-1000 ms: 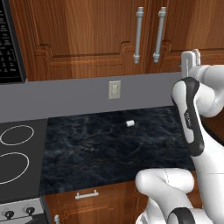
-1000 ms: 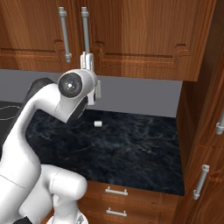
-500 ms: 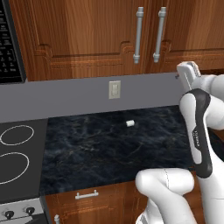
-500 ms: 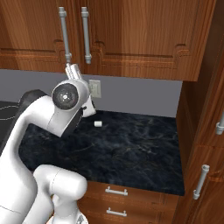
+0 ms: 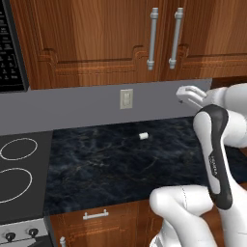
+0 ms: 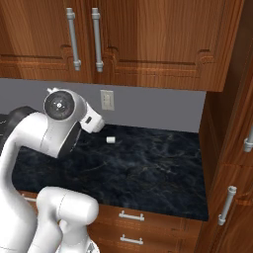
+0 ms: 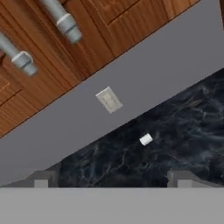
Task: Close all open cabinet doors.
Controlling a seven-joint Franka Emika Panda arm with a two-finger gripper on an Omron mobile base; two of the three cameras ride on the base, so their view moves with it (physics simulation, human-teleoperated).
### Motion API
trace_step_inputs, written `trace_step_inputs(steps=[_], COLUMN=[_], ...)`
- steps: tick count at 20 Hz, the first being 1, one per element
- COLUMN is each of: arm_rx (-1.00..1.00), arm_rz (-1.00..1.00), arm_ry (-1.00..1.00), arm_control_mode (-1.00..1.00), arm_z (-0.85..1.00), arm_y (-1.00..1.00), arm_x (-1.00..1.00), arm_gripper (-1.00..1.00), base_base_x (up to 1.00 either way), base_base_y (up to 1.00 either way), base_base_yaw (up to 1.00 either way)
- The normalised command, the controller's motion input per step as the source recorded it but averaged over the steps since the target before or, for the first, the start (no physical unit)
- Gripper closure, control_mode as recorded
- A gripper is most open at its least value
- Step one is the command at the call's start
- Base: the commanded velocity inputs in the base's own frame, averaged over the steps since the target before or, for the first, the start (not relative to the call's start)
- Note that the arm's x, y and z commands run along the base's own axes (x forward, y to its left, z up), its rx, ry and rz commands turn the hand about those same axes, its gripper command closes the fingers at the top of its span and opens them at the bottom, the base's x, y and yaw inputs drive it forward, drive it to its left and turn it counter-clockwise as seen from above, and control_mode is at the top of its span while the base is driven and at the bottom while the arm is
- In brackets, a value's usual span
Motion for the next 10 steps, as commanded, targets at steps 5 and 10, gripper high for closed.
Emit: trace_step_inputs(steps=[5,10], arm_rx=[-0.58,-0.42], arm_rz=[0.21,0.1], arm_ry=[0.09,0.08], arm_control_mode=[-1.0,-1.0], arm_z=[-0.04,-0.11], arm_y=[0.32,0.12], arm_x=[-0.12,-0.13], arm_gripper=[-1.0,-1.0], base_base_x=[0.0,0.0], base_base_y=[0.0,0.0], base_base_yaw=[0.0,0.0])
